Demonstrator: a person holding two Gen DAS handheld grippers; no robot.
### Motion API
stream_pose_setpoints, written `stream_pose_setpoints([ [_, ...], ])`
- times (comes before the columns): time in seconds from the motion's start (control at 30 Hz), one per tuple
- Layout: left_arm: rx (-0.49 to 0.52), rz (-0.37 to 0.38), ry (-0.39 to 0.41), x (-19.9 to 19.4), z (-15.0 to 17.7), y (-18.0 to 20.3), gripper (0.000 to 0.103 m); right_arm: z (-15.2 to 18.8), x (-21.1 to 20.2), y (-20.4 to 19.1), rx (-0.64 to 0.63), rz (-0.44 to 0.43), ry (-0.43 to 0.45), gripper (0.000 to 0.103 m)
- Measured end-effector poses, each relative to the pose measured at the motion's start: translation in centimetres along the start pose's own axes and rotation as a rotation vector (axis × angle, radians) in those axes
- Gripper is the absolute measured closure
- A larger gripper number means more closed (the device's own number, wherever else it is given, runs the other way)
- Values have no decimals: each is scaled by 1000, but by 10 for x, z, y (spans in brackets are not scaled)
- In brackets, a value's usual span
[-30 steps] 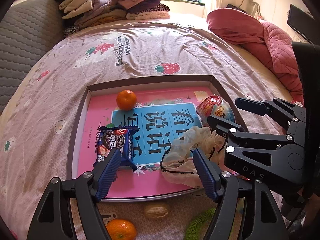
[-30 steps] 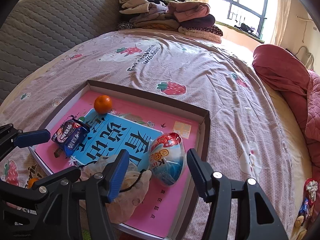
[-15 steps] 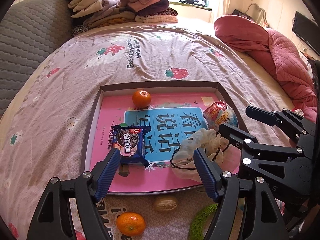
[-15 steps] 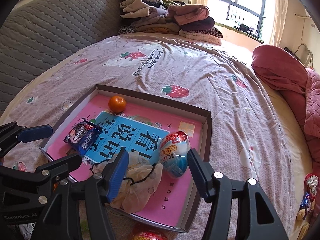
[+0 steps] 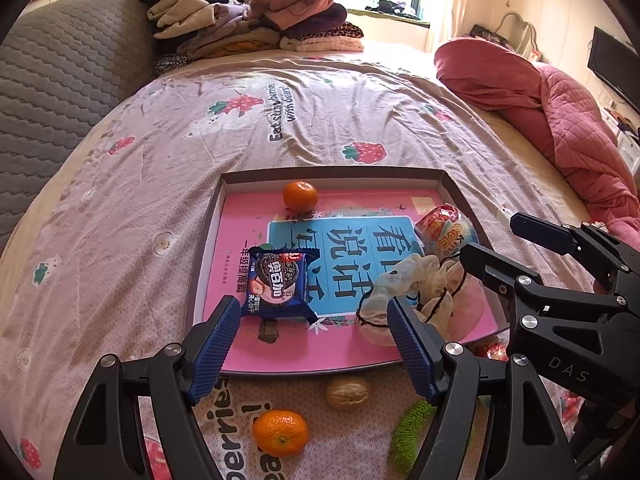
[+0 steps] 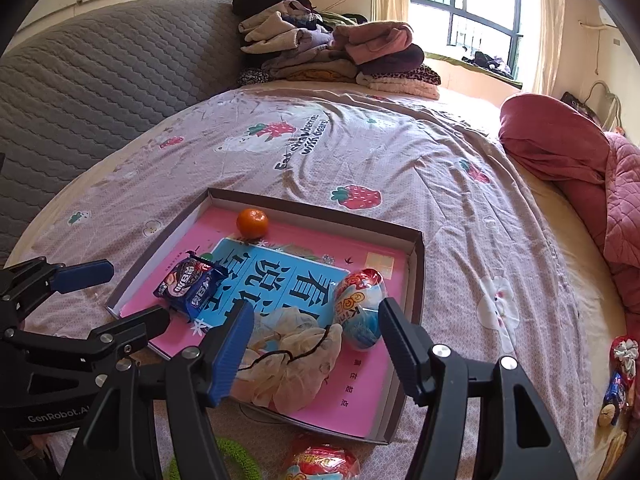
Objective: Organize objects
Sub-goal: 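Withdraw both tools back from the tray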
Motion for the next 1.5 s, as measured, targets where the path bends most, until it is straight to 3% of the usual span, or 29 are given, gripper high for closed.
stream_pose_setpoints([
  [0.73, 6, -12, 43, -34, -6, -2, 26, -12, -45, -2, 49, -21, 102, 39],
  [1.5, -7, -13, 86, -65, 0, -19, 26, -18, -86, -26, 12, -23, 184, 39],
])
Point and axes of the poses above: each gripper's, at about its wrist camera, not at the fingertips, and x roughly the way its jaws point, y to its right, z to its underside, the point moved 4 cm from there along x, roughly the way its jaws point, and after that the axes turned 10 degrees about -x, right-handed, at the moved point
